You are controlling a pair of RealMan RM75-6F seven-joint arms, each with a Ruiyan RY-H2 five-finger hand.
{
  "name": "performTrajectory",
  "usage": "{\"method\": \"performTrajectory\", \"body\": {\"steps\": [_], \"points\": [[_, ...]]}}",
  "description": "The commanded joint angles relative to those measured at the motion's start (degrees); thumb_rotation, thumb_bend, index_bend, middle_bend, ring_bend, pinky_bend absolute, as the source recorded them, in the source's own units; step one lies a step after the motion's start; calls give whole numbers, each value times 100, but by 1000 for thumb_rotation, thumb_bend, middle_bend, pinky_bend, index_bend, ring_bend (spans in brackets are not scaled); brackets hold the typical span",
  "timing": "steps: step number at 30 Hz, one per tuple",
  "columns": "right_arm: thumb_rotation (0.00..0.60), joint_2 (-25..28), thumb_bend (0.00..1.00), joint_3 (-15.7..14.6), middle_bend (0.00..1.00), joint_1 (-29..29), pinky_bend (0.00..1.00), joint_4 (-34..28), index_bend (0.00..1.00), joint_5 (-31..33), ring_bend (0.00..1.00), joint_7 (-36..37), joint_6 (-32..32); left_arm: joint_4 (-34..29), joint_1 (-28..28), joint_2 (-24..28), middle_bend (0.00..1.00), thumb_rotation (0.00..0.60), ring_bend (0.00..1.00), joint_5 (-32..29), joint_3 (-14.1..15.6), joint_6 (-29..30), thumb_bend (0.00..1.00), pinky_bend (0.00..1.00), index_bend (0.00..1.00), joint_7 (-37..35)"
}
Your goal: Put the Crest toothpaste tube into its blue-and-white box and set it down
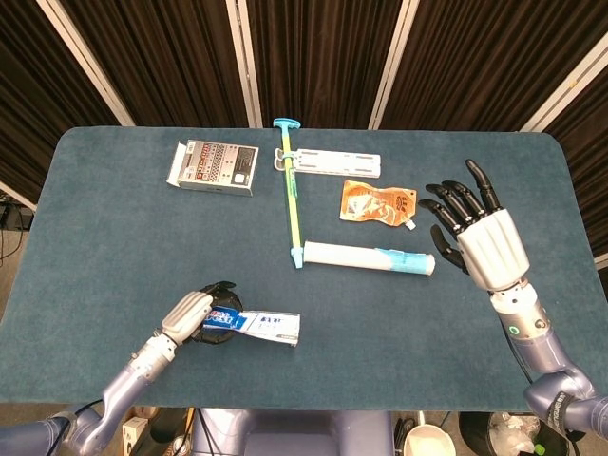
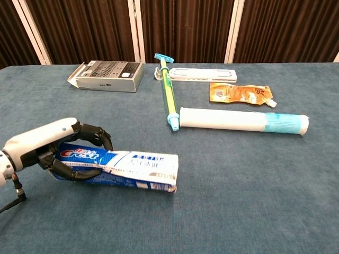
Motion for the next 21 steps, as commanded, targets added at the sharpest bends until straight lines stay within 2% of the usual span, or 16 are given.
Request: {"method": "performTrajectory", "body": {"steps": [1,7,11,16,21], "points": [[600,-24,514,10,290,14,0,9,348,16,259,-10,-7,75,-14,-22,323,600,120,22,26,-21,375,185,453,160],[600,-70,515,6,291,47,0,19,347,44,260,-39,-54,11,-75,84,151,600,9,35,88,-177,292,119,364,482],[600,-67,515,15,291,57,0,-18,347,57,259,-50,-59,-194,-148,285,64,600,0,3,100,-335,234,61,310,807],[600,-45,515,6,291,39,0,-50,347,63,259,-72,-43,-442,-191,506,24,600,0,-105,75,-463,178,25,256,1299],[600,3,514,-44,291,20,0,-57,347,100,259,-125,-136,-1098,-182,955,32,600,0,-285,-23,-458,163,23,258,1609]]}}
